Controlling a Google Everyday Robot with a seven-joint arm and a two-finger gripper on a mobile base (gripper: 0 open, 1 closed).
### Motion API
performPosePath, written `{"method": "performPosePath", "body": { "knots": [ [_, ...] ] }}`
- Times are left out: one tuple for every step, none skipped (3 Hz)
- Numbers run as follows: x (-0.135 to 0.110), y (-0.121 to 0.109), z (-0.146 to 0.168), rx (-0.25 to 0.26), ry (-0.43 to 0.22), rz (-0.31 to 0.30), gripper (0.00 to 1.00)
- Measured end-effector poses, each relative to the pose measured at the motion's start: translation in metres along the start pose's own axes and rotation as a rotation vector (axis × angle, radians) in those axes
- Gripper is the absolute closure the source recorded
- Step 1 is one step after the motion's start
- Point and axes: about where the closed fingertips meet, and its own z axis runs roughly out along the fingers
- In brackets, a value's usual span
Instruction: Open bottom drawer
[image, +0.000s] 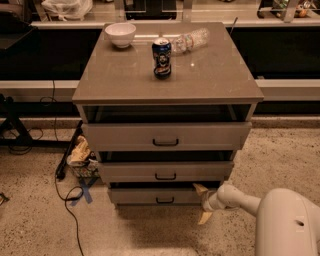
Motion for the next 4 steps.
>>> {"method": "performPosePath", "body": {
  "knots": [
    [0.000, -0.001, 0.001, 0.005, 0.002, -0.001, 0.00],
    [-0.001, 0.002, 0.009, 0.006, 0.013, -0.020, 0.00],
    [0.005, -0.010, 0.026, 0.050, 0.044, -0.024, 0.00],
    [0.010, -0.020, 0.034, 0.085, 0.062, -0.005, 0.00]
  ]
}}
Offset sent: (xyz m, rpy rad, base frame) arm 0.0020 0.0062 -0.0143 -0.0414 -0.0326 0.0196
